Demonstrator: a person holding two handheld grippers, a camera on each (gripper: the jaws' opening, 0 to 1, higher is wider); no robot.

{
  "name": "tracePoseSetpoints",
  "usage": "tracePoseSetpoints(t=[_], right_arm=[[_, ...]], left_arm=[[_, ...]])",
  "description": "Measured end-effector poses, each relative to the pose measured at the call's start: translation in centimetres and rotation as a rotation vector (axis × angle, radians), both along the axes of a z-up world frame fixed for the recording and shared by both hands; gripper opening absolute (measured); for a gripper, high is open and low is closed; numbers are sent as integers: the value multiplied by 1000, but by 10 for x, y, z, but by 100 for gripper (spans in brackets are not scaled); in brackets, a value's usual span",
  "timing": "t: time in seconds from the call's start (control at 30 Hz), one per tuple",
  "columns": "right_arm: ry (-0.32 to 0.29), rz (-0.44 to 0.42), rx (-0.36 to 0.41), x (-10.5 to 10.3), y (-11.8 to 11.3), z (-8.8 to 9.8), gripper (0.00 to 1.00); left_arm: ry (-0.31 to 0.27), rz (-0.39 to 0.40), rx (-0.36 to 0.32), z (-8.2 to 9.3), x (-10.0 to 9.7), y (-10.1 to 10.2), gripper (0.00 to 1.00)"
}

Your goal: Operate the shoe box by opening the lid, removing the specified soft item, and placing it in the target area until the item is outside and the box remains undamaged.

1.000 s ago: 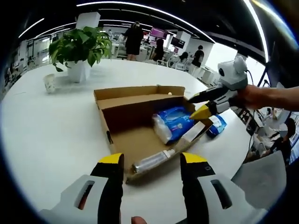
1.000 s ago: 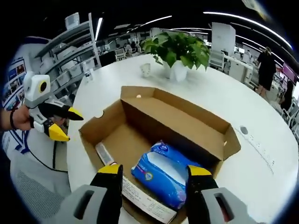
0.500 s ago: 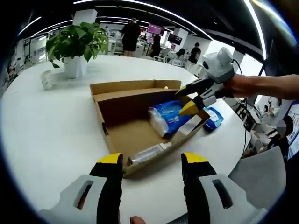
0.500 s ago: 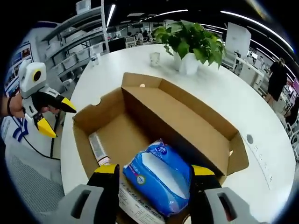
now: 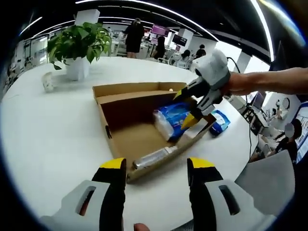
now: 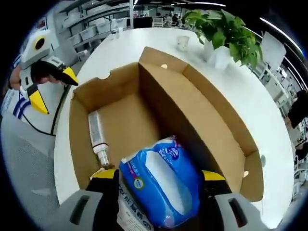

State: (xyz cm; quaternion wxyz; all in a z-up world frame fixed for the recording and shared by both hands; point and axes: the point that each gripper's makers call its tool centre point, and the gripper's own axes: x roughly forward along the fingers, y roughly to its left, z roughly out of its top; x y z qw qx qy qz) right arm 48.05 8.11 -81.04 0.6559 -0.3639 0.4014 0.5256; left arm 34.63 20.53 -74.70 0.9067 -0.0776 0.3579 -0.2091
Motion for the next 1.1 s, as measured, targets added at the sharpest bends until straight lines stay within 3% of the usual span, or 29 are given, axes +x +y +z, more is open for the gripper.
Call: tracePoseSetpoints(t=[0.27,0.6,0.73,1.0,1.1], right_arm=[[13,34,-57,8,1,-19,64],[40,87,-111,3,2,-39,65],[18,121,-155,3,2,-49,65],[26,112,-137,-5,2,-47,63],[25,96,-131,-7,2,-45,58]], left_arm=[[-16,-15,13,4,-2,-2,53],[-17,-11,16,6,-2,3,52],[-14,-7,14,5,-3,4,52],[-10,9,15,5,-5,6,52],[-20,28,14,9,-2,9,52]])
